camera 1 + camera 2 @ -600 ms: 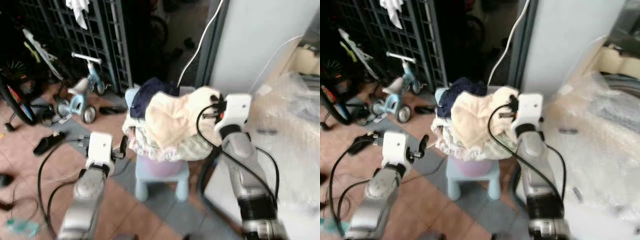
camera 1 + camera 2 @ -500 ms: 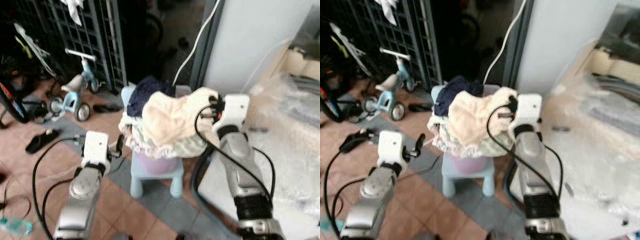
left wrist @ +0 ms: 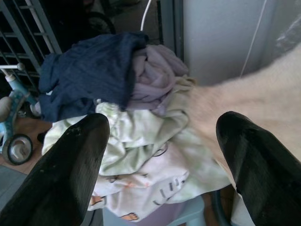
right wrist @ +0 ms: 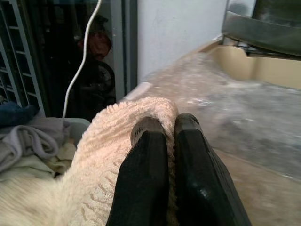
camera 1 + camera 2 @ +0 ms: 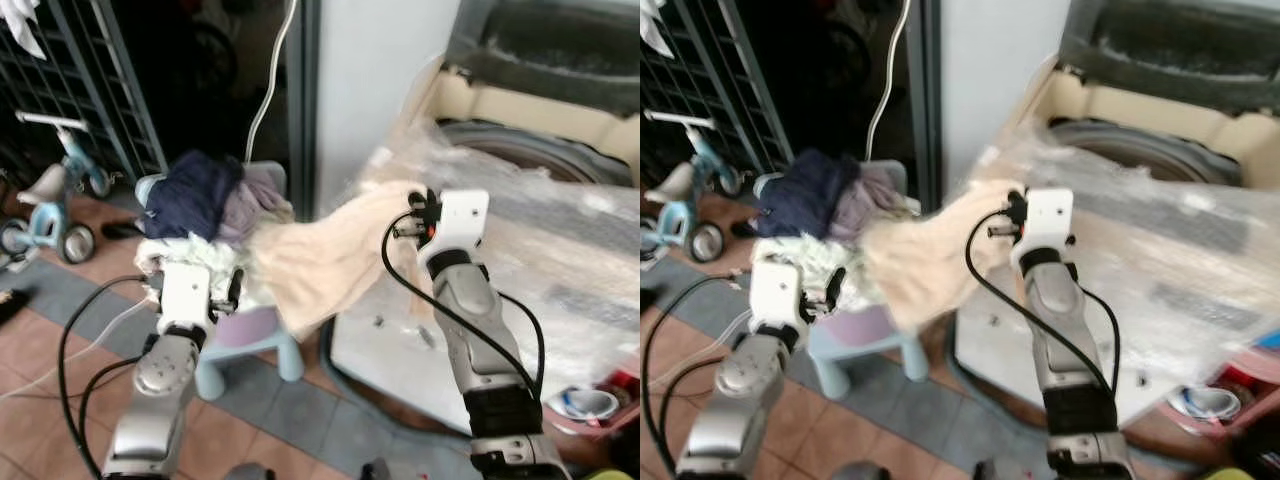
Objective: Clothes washing
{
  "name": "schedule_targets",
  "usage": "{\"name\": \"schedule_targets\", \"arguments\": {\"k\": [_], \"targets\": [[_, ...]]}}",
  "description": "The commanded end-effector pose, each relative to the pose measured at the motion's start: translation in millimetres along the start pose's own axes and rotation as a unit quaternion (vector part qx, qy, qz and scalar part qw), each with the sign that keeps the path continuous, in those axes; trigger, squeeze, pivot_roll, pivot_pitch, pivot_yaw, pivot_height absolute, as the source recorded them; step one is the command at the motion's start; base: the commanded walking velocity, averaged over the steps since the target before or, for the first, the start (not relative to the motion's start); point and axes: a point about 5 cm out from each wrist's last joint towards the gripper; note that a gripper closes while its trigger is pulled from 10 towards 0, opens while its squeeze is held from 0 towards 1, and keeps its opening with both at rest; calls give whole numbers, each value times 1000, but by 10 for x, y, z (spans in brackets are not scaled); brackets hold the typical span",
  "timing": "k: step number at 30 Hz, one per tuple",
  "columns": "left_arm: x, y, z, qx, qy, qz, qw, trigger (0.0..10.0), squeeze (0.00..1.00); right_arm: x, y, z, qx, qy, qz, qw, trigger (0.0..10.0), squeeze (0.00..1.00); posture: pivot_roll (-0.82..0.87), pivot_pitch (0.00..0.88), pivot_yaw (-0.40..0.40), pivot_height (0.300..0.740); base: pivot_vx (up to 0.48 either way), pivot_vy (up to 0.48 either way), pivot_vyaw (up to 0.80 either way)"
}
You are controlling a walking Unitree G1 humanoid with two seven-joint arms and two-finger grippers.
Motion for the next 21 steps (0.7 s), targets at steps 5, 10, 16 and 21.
{"name": "schedule_targets", "arguments": {"k": [5,10,16,21], "targets": [[-8,-27,-6,0,2,-6,1000,10000,0,21,-39,73,-2,-17,-5,1000,10000,0,-13,0,21,740,0,-231,0],[-4,-15,6,2,1,1,1000,10000,0,27,-42,82,-1,-17,-6,1000,10000,0,-11,0,21,740,0,0,0],[-32,33,67,-3,-7,20,1000,10000,0,54,-76,143,-2,-24,-8,1000,10000,0,-12,19,18,740,0,0,-800],[-96,76,34,-41,-6,37,998,10000,0,88,-81,189,-4,-29,-9,1000,10000,0,-14,20,18,740,0,0,-800]]}}
Point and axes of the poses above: a point about 5 cm out from each wrist's last joint towards the gripper, its own x axis pointing out of the wrist towards the gripper, its own z axis along the axis of the wrist's last joint, y = z × x, and after that the axes turned 11 degrees about -x, right-handed
